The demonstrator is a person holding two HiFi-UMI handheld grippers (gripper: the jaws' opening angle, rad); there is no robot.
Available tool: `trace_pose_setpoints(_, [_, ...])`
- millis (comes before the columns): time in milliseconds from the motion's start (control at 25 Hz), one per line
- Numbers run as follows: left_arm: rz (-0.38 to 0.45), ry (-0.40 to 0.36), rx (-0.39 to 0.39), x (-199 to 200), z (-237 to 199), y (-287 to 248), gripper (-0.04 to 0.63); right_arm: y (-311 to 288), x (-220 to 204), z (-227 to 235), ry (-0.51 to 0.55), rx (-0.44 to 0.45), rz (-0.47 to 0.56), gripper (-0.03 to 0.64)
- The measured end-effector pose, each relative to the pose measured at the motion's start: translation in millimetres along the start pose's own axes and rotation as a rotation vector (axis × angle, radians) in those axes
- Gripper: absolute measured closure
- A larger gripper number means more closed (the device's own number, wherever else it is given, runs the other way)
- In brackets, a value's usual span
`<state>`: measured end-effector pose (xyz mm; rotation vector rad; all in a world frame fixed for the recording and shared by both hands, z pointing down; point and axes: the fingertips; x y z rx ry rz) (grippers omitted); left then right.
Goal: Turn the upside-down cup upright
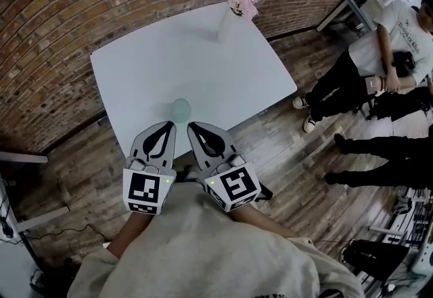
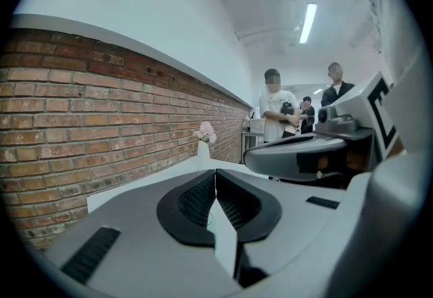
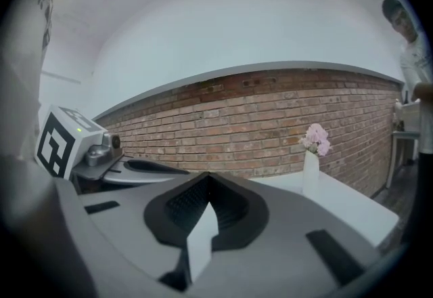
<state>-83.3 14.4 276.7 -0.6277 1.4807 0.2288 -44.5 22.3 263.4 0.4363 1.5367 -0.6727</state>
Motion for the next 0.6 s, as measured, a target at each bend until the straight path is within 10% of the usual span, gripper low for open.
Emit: trace_pose_setpoints(600, [-0.036, 0.003, -0.013, -5.3, 2.7, -7.6, 0.584, -1.1, -2.9, 8.0, -0.003, -0.003, -0.016, 0.611])
Point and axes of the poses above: the fingertips, and each gripper's own axes: y backward along the fingers, z to its right, x out of its top, and after that the axes turned 4 degrees about y, right-handed
